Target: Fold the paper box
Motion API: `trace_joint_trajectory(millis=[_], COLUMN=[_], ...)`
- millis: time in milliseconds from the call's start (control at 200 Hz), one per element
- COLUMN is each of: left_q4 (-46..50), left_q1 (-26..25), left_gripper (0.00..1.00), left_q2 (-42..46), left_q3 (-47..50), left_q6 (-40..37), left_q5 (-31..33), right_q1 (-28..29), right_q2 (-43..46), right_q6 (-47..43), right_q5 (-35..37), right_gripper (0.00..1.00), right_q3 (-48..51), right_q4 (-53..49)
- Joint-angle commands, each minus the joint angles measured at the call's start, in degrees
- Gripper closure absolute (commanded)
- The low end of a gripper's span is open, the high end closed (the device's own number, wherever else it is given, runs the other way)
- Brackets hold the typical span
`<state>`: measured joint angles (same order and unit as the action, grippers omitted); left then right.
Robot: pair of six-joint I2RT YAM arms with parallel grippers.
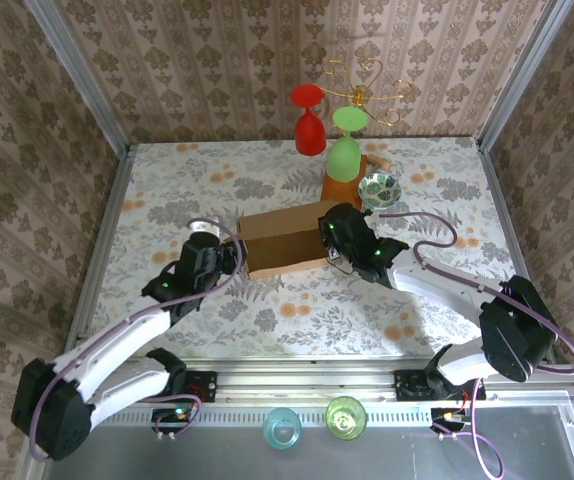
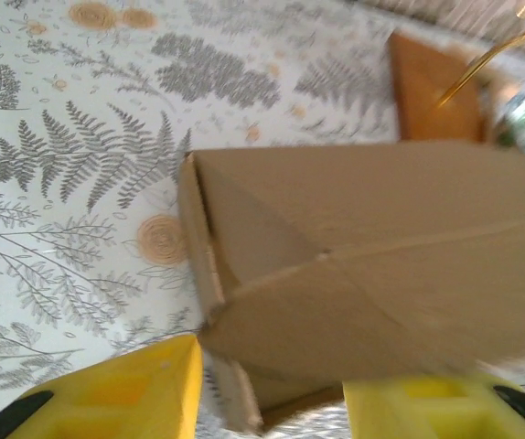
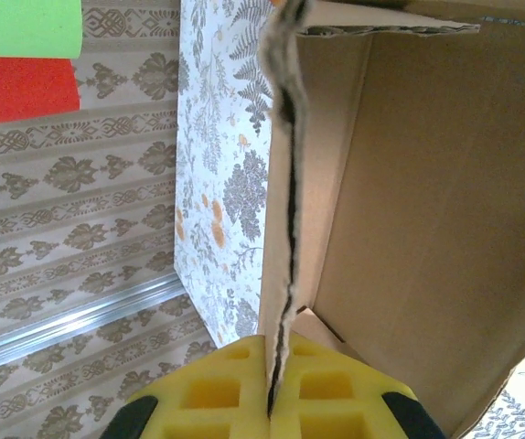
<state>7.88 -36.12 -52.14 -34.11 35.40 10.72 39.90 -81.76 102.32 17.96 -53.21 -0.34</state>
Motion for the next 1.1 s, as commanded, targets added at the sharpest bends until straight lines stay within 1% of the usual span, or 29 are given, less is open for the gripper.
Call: trace_joint_trajectory(millis=[0, 120, 260, 300, 360, 435, 480, 500, 605, 680, 790, 930, 1005, 1095], left_q4=[8.44, 14.6, 21.5, 22.6, 22.98, 21.56, 20.48, 19.99, 13.18, 5.95, 0.91, -1.82, -2.33, -1.92], left_q1=[-0.62, -0.73, 0.14, 1.35, 4.2, 8.64, 9.57, 11.27, 13.48, 14.58, 14.86, 14.8, 14.61, 14.54], left_gripper=[0.55, 0.55, 0.54, 0.53, 0.53, 0.54, 0.54, 0.54, 0.53, 0.52, 0.52, 0.52, 0.54, 0.55], left_q2=[5.06, 7.97, 7.76, 7.03, 5.26, 1.87, -0.47, -1.33, -6.96, -11.52, -18.06, -25.58, -28.23, -29.16], left_q3=[-3.21, -5.62, -11.68, -12.79, -13.63, -13.9, -13.75, -13.6, -10.75, -8.42, -8.23, -8.09, -7.32, -6.4], left_q6=[12.05, 18.83, 20.85, 21.99, 23.62, 24.24, 23.87, 23.75, 23.63, 24.25, 22.58, 20.0, 19.32, 18.3], left_q5=[-4.67, -7.06, -7.68, -8.86, -12.55, -18.54, -20.78, -21.57, -25.91, -29.2, -30.4, -31.95, -32.69, -31.55], right_q1=[-0.26, -0.39, -0.52, -0.62, -0.61, -0.61, -0.61, -0.61, -0.72, -0.7, -0.7, -0.79, -0.79, -0.95], right_q2=[-0.79, -0.59, -0.6, -0.73, -0.53, 0.0, 0.21, 0.3, -0.09, -0.43, -0.86, -1.35, -1.5, -1.65], right_q6=[0.46, 0.11, -0.76, -1.14, -1.58, -2.23, -2.55, -2.81, -3.38, -3.2, -3.47, -3.98, -3.89, -3.97], right_q5=[0.15, -0.13, -1.26, -1.52, -1.86, -2.2, -2.62, -2.73, -3.71, -4.14, -4.51, -5.29, -5.39, -5.52], right_gripper=[1.0, 1.0, 1.0, 1.0, 1.0, 1.0, 1.0, 1.0, 1.0, 1.0, 1.0, 1.0, 1.0, 1.0], right_q3=[1.31, 2.46, 4.54, 5.25, 5.95, 7.17, 7.84, 8.11, 10.21, 11.49, 11.78, 11.5, 11.74, 11.64], right_q4=[-1.54, -2.46, -2.55, -2.3, -2.87, -3.42, -4.06, -4.22, -3.99, -3.36, -3.98, -5.81, -6.23, -6.67])
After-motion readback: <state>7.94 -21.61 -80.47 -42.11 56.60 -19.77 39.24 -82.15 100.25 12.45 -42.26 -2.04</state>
